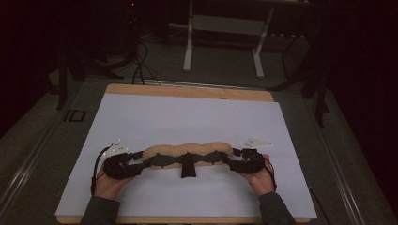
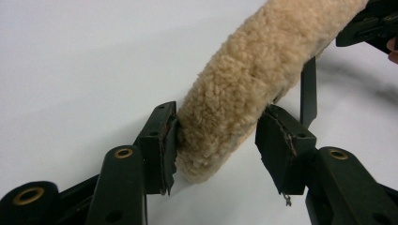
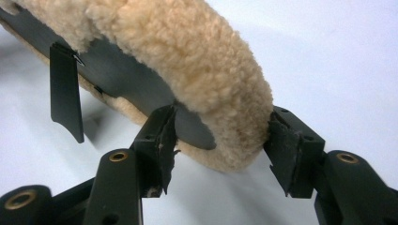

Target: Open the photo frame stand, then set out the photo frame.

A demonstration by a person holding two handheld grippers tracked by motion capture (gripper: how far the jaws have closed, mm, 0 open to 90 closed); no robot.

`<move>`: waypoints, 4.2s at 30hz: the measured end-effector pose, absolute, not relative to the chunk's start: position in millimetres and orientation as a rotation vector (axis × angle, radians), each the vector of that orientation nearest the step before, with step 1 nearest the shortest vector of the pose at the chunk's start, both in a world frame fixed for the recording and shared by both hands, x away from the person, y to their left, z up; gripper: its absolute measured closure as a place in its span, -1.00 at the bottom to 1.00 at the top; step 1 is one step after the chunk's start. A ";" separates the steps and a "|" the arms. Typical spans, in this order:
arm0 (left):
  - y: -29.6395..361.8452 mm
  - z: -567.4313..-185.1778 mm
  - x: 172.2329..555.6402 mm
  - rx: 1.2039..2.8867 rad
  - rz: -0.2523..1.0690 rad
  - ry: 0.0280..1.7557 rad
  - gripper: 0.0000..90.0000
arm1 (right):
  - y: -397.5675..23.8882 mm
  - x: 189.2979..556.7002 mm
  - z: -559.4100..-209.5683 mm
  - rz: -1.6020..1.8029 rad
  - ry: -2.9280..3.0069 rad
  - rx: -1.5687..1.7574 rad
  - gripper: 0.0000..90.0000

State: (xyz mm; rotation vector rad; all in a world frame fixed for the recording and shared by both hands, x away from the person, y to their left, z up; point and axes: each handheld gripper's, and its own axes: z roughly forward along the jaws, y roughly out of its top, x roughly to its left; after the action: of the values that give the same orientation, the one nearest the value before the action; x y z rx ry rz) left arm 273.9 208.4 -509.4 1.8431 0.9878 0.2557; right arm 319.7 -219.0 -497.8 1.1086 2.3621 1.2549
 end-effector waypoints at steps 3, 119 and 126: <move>208.0 -509.3 271.9 1.845 0.249 0.981 0.08 | -220.0 316.1 -499.3 1.267 2.356 1.118 -0.01; 235.5 -493.8 269.3 1.696 0.420 1.169 0.48 | -233.5 294.7 -507.5 1.085 2.515 1.206 0.75; 234.3 -494.5 268.9 1.707 0.428 1.159 0.77 | -229.6 290.8 -504.6 1.098 2.499 1.147 1.00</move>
State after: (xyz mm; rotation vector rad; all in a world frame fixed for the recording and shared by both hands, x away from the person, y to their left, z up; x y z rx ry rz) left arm 268.9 234.3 -494.5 1.7073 1.1588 0.4276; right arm 290.8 -229.6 -504.6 1.1469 2.4985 1.0977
